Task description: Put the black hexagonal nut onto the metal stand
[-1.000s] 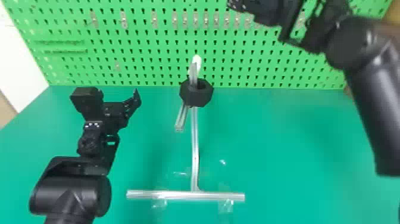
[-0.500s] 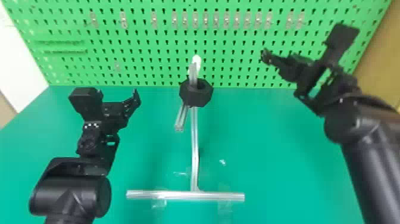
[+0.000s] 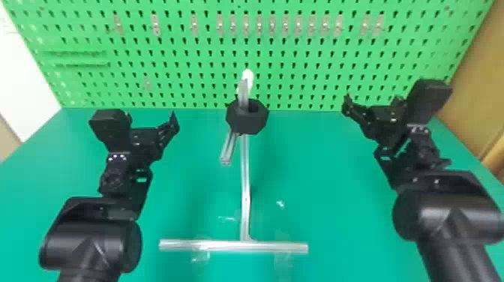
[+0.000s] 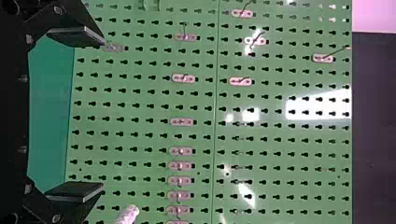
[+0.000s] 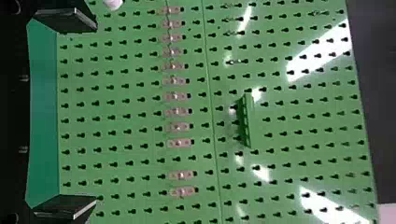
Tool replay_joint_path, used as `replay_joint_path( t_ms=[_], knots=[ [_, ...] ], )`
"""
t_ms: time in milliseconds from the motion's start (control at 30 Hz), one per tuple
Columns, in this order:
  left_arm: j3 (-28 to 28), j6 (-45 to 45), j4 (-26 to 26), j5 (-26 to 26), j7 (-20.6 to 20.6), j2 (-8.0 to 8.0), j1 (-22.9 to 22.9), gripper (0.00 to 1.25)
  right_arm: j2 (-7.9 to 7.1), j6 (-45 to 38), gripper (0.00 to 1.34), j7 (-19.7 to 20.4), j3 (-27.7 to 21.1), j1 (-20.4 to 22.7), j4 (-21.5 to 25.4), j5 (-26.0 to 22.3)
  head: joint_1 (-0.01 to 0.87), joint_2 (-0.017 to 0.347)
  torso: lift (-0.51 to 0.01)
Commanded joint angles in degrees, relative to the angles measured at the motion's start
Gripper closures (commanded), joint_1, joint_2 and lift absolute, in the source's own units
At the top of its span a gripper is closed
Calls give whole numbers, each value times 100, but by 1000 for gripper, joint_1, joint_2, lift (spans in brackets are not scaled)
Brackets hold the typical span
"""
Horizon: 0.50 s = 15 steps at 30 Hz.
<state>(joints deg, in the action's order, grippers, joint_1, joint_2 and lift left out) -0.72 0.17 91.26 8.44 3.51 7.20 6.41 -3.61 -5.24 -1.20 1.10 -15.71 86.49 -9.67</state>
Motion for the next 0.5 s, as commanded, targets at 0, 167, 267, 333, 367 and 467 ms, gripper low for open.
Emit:
replay_joint_path(
  t_ms=[0, 167, 267, 333, 367, 467],
  knots=[
    [-16, 0, -11, 0, 0, 1, 10, 182, -8, 331, -2, 32, 92, 138, -159, 62, 693, 81, -1],
    [-24, 0, -20, 0, 0, -8, 27, 182, -43, 788, -2, 181, 232, 209, -405, 71, 693, 81, -1],
    [-33, 0, -20, 0, 0, -8, 27, 182, -79, 788, -2, 190, 312, 226, -458, 53, 693, 81, -1],
    [-42, 0, -29, 0, 0, -8, 27, 182, -123, 788, -2, 190, 356, 235, -458, 53, 693, 81, -1],
    [-42, 0, -29, 0, 0, -8, 27, 182, -131, 788, -2, 190, 373, 235, -458, 62, 693, 81, -1],
    [-42, 0, -38, 0, 0, -8, 27, 182, -140, 788, -2, 190, 382, 253, -467, 62, 693, 81, -1]
  ],
)
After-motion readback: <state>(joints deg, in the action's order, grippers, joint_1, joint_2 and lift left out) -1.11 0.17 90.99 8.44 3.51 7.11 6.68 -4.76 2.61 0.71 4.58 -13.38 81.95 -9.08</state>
